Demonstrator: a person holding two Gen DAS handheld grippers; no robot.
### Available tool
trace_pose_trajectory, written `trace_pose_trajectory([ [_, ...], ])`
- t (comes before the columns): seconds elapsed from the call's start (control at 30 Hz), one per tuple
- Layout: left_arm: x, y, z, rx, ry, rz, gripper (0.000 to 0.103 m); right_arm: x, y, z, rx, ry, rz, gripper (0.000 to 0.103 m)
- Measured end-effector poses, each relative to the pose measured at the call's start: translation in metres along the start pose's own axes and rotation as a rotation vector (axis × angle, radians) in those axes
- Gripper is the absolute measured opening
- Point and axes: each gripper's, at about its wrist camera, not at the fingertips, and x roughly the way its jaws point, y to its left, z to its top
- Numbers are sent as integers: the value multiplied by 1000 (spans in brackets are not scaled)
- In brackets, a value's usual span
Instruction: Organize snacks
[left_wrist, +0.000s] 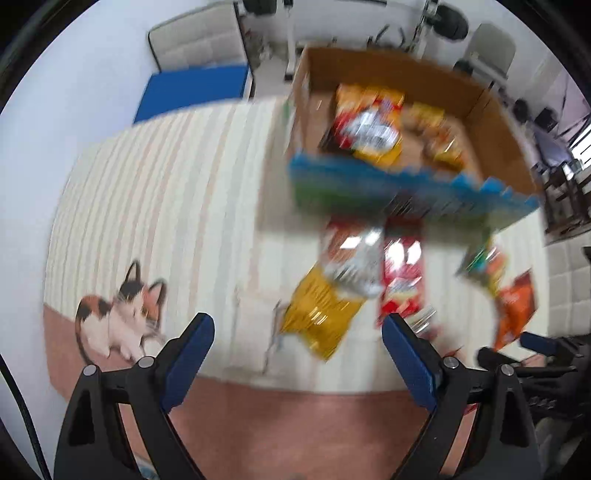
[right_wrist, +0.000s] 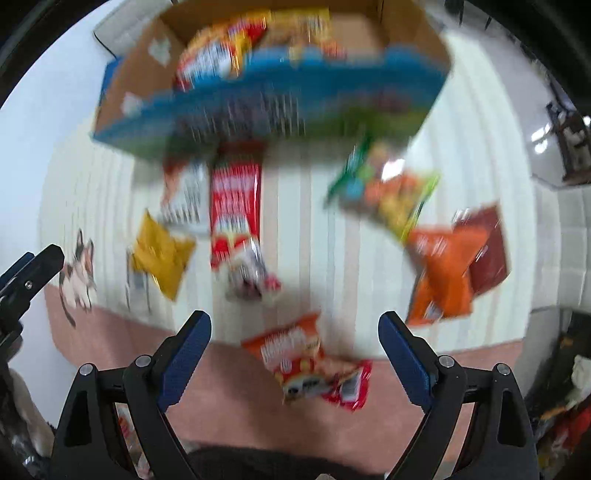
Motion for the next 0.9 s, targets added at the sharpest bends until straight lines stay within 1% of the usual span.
trace_pose_trajectory([
  [0.07, 22, 8, -9, -11, 69, -7, 93, 20, -3, -10, 3, 40, -6, 94],
  [0.1, 33, 13, -11, -37, 111, -29, 93, 29, -4, -15, 5, 57, -10, 94],
  [0.13, 48, 22, -13, -92, 167, -73, 93, 40, -6, -19, 16, 76, -13, 94],
  [0.2, 66, 31, -14, -193, 229, -143, 93, 55, -11, -24, 40, 102, -5, 94],
  [0.23, 79, 37, -14, -267, 267, -185, 93, 61, -13, -27, 55, 112, 0, 94],
  [0.3, 97, 41, -13, -382, 313, -246, 93, 73, -17, -33, 90, 131, 9, 94],
  [0.37, 107, 40, -10, -464, 334, -279, 93, 81, -21, -38, 127, 142, 23, 94],
  [0.47, 124, 36, -4, -553, 361, -293, 88, 88, -22, -45, 154, 149, 25, 92],
  [0.53, 134, 29, 0, -568, 375, -272, 87, 90, -21, -48, 153, 147, 22, 91],
  [0.63, 148, 22, 2, -564, 398, -233, 78, 93, -20, -53, 162, 152, 16, 85],
  [0.67, 151, 20, 1, -559, 403, -229, 76, 95, -19, -55, 163, 156, 15, 81],
  [0.7, 153, 19, 0, -553, 405, -224, 76, 97, -19, -57, 164, 160, 17, 79],
  [0.77, 151, 14, -2, -511, 390, -204, 76, 96, -17, -57, 167, 162, 23, 74],
  [0.83, 148, 9, -3, -440, 373, -163, 76, 96, -17, -60, 165, 163, 26, 73],
  [0.9, 145, 3, -7, -375, 367, -138, 76, 94, -20, -60, 166, 167, 24, 73],
])
